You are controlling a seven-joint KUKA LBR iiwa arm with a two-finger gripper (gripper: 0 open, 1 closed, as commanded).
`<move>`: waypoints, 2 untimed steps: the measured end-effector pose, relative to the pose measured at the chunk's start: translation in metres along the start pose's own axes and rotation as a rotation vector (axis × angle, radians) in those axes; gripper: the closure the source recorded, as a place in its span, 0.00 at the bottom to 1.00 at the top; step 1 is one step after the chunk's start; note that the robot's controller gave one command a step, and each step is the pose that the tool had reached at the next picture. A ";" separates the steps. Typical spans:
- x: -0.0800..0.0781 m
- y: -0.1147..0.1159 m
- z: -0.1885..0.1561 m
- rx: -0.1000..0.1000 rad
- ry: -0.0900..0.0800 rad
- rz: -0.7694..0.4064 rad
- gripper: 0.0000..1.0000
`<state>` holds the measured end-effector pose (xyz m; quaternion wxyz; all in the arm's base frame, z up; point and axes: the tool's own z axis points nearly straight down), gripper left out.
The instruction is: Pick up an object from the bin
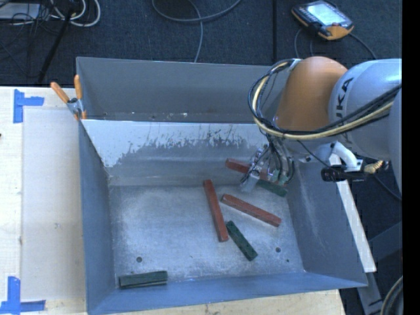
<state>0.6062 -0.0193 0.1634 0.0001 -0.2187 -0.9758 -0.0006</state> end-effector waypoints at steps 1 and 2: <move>0.000 0.000 -0.011 0.000 0.001 -0.001 1.00; 0.000 0.000 -0.021 -0.001 -0.002 -0.002 1.00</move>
Offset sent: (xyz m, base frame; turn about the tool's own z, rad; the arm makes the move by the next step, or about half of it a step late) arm 0.0001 0.0000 0.0292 0.0000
